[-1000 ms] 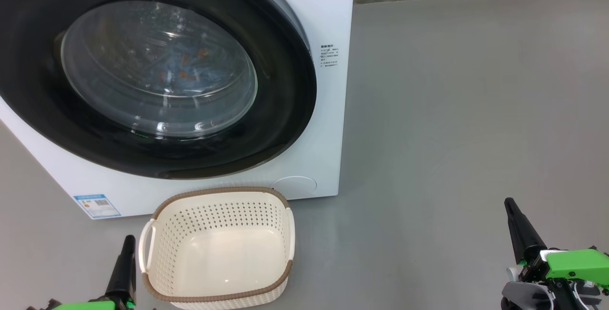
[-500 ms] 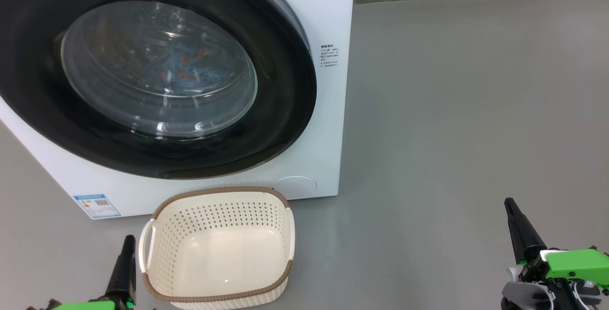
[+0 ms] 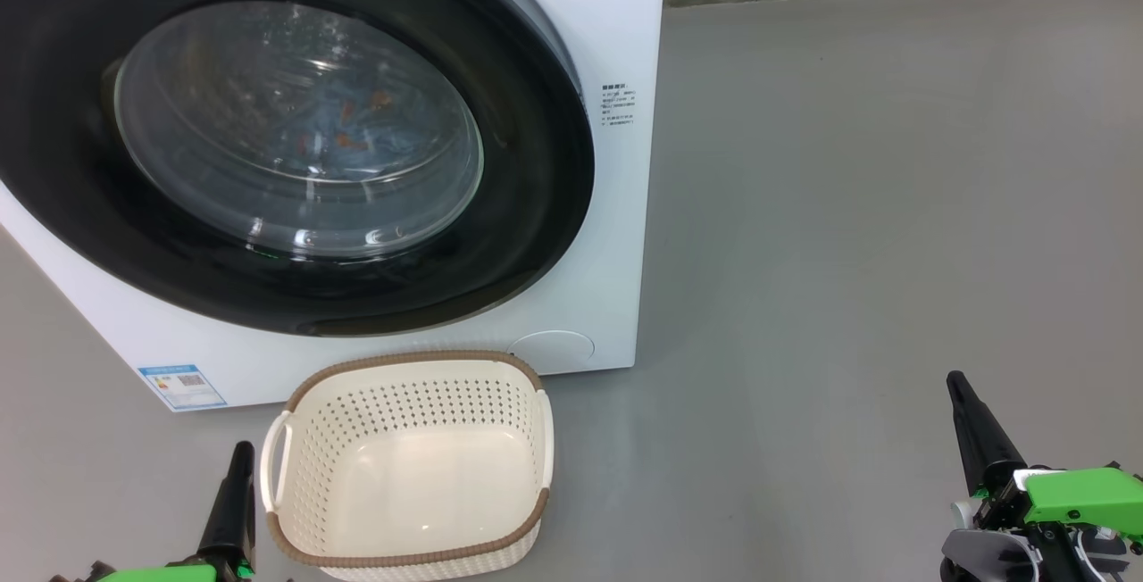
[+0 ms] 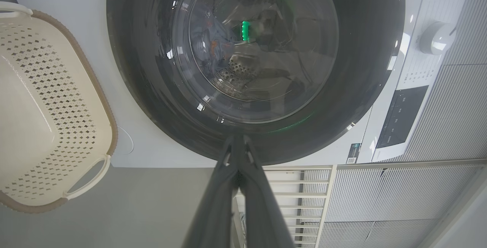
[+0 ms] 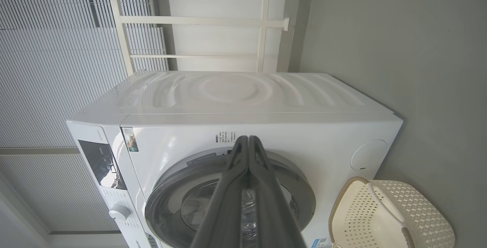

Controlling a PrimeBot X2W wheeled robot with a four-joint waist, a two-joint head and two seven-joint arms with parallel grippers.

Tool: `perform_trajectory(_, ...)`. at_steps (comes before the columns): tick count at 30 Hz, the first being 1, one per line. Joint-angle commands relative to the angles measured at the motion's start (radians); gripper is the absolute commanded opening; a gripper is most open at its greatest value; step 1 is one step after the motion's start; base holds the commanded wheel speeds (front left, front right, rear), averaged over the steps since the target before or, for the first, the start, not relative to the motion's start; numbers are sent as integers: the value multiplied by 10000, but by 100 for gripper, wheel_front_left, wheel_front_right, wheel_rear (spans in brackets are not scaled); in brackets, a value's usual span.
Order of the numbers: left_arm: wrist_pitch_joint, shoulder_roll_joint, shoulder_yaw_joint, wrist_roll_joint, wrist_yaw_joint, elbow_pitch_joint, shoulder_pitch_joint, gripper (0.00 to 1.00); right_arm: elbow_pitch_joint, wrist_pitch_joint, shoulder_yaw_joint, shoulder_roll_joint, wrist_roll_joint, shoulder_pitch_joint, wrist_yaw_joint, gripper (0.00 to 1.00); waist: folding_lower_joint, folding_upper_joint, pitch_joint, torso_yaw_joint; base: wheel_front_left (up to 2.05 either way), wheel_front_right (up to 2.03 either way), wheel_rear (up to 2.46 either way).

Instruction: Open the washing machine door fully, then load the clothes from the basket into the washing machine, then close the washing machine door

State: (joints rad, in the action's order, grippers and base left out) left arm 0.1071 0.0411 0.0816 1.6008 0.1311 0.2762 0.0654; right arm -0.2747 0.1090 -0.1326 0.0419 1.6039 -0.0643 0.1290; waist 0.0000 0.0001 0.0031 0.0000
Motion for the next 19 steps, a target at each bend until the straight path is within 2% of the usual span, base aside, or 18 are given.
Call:
perform_trajectory(1, 60, 91, 320, 79, -4, -314, 425, 0, 299, 41, 189, 83, 48, -436, 17, 0, 0, -1, 0, 0, 0, 0, 0)
perform_trajectory(19, 60, 91, 320, 80, -4, -314, 425, 0, 299, 41, 189, 83, 48, -436, 17, 0, 0, -1, 0, 0, 0, 0, 0)
